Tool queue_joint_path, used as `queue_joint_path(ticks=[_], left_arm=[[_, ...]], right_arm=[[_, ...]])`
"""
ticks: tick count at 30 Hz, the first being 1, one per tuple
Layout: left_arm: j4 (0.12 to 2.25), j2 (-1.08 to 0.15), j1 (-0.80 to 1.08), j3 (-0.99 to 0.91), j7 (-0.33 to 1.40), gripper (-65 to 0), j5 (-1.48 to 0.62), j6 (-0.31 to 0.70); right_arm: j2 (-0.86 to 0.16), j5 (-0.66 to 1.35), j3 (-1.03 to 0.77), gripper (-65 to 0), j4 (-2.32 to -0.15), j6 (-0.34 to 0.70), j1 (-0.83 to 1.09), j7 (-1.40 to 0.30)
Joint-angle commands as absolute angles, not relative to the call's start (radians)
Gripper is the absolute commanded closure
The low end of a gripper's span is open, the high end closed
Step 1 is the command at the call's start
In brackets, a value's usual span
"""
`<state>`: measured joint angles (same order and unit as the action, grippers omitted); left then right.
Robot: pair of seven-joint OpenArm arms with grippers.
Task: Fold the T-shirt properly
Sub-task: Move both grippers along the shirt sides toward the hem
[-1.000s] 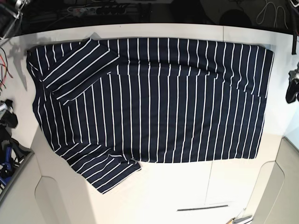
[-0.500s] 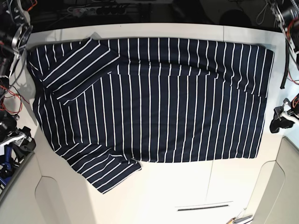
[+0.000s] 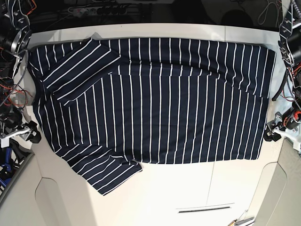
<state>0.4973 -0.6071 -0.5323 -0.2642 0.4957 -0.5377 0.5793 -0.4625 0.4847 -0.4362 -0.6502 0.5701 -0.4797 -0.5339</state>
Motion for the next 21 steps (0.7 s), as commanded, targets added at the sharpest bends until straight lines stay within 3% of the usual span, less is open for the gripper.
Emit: queue_joint_path(ticks=[1,21], left_arm=[[0.500,-0.628,-0.563,-0.260,0.467,-47.2,-0.552,0.579],[0.494,-0.504,-0.560,-0.259,0.478,-47.2,-0.535,0.561]], right_arm=[[-0.484,0.497,-0.438,-38.1,-0.653,0.580,-0.506,-0.507],[-0.382,0.496,-0.438,-38.1,-0.630,0.580,-0.507,-0.458]])
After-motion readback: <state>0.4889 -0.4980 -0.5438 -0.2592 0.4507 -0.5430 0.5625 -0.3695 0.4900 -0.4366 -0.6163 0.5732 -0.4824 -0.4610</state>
